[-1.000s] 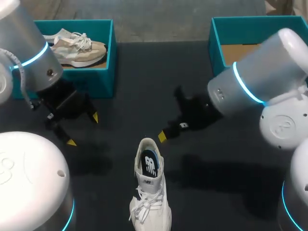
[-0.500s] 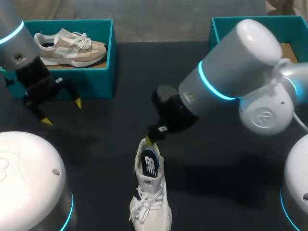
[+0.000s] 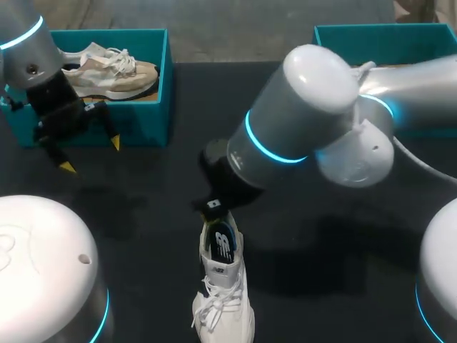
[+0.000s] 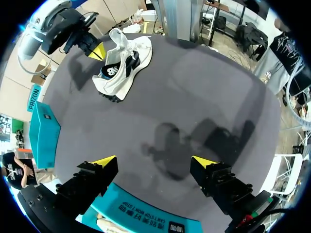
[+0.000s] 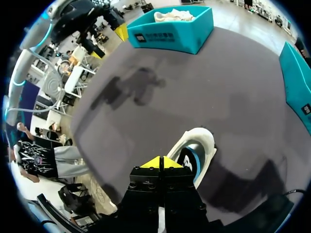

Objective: Take the shoe out of the shoebox, open the shoe tongue, remove and reinsert the insole, then place the shoe into the shoebox

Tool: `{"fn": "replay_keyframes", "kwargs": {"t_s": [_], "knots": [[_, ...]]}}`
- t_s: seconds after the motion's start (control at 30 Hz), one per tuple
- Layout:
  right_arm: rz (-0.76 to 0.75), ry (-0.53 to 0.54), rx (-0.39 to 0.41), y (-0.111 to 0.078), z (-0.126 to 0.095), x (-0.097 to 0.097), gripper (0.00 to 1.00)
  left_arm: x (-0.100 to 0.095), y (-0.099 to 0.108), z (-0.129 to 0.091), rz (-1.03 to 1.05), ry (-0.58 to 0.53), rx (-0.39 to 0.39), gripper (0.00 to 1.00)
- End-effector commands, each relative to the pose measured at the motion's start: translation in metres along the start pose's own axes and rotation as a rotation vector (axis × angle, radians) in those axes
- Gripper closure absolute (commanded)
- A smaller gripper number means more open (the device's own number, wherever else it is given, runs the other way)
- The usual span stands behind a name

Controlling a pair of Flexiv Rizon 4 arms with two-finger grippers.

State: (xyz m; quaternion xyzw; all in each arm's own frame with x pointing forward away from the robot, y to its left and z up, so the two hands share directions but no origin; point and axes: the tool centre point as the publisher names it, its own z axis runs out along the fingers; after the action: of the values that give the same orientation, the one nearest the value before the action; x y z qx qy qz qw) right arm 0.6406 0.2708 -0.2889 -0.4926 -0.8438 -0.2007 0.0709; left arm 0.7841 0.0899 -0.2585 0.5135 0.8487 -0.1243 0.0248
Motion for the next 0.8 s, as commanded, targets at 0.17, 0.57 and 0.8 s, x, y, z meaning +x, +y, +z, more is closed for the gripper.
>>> {"fn": "replay_keyframes", "kwargs": {"t_s": [0.17, 0.57, 0.8], "knots": [[0.002, -0.018, -0.002, 0.001, 0.007, 0.004, 1.00, 0.001, -0.001, 0.000, 0.000, 0.002, -0.004, 0.00], [0.057, -0.151, -0.040, -0.021, 0.010, -0.011, 1.00, 0.000, 0.008, 0.002, -0.074, 0.012, 0.012, 0.00], [0.100, -0.264, -0.058, -0.024, 0.010, -0.018, 1.00, 0.000, 0.010, 0.002, -0.086, 0.018, 0.009, 0.00]]}}
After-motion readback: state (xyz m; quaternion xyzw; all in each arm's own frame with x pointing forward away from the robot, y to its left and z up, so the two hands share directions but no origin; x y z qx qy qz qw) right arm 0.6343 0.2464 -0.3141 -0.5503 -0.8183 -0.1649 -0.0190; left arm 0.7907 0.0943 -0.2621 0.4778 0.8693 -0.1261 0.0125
